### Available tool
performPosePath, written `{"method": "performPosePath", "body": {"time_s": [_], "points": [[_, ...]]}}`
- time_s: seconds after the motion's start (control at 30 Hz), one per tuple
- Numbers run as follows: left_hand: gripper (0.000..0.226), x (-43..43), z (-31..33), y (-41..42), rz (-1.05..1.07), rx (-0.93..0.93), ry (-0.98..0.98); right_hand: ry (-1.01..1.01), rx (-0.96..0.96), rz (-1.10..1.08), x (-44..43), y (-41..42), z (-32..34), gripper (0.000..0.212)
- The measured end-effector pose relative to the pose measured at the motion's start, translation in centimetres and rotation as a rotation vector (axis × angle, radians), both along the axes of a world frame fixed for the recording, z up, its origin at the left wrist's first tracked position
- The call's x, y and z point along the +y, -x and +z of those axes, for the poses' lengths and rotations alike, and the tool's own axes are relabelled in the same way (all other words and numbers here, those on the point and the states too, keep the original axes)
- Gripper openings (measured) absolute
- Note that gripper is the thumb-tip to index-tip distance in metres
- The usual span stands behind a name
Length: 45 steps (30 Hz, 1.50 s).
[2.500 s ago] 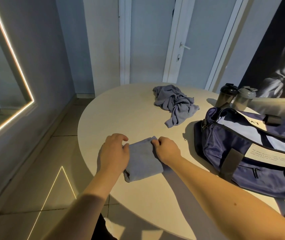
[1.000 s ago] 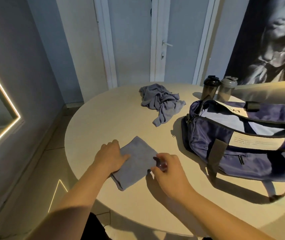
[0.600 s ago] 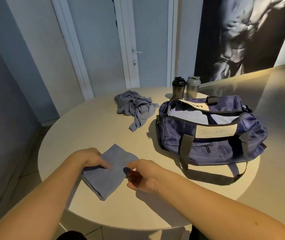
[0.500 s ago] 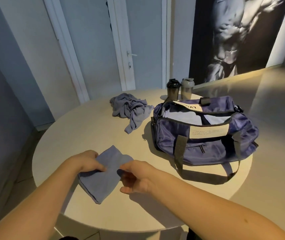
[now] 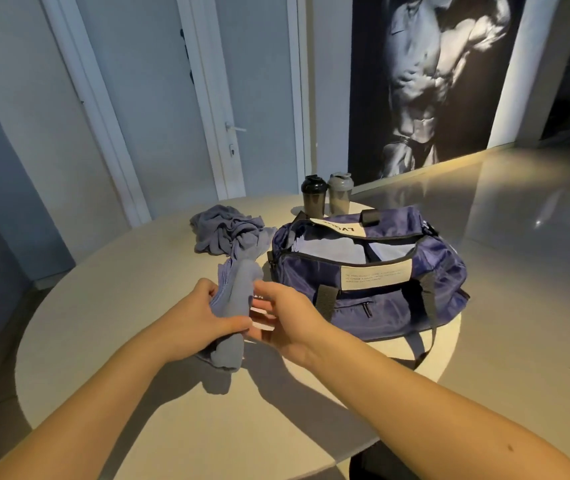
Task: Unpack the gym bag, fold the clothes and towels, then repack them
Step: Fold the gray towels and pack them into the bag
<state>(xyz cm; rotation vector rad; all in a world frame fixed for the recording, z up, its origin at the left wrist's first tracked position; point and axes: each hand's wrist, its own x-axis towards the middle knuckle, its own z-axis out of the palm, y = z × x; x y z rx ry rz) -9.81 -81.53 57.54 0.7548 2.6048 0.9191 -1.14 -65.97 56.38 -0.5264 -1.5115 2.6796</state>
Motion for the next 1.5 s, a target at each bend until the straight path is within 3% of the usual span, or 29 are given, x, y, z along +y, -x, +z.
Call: {"method": "performPosePath", "body": {"time_s": [0.1,0.17,0.27,0.4,0.47,0.53,0.63,0.73,0.8,0.9,1.2,1.33,1.5], "points": [[0.052,3.1,1.0,-0.4,-0.004,0.119,-0.105,-0.087,0.114,0.001,3.2,-1.3,1.2,0.026],[0.039,5.3,2.2,-0.5,-0.014,0.2,-0.185,-0.276,0.179,-0.072,6.0,-2.6,2.2,0.022],[0.031,9.3,4.0,-0.8,-0.094,0.342,-0.263,-0.809,0.231,-0.246,11.3,-4.1,2.6,0.018],[0.03,15.9,6.0,-0.5,-0.167,0.536,-0.316,-1.468,0.191,-0.386,17.8,-5.3,2.6,0.032],[0.025,19.4,5.9,-0.2,-0.201,0.593,-0.234,-1.791,0.095,-0.296,20.6,-5.3,2.2,0.047],[0.023,22.5,4.6,0.1,-0.219,0.642,-0.091,-1.955,-0.078,-0.143,22.7,-5.3,1.4,0.048],[0.028,24.8,2.0,0.3,-0.207,0.646,0.062,-2.073,-0.19,-0.054,24.4,-5.9,-0.1,0.023],[0.032,25.3,0.7,0.6,-0.2,0.693,0.128,-2.081,-0.123,-0.088,25.3,-6.6,-1.1,0.018],[0.03,25.4,0.6,1.0,-0.219,0.733,0.179,-1.976,-0.051,-0.129,25.3,-6.9,-1.5,0.017],[0.025,25.2,0.9,1.4,-0.275,0.754,0.24,-1.816,0.052,-0.191,24.1,-7.2,-0.9,0.018],[0.029,21.4,2.5,3.5,-0.32,0.723,0.354,-1.794,0.228,-0.161,18.1,-7.7,0.9,0.019],[0.03,20.7,3.3,3.0,-0.308,0.718,0.383,-1.848,0.151,-0.043,16.6,-8.2,1.4,0.024],[0.037,22.3,3.5,2.2,-0.205,0.443,0.228,-2.04,0.049,0.116,19.7,-7.6,3.1,0.045]]}}
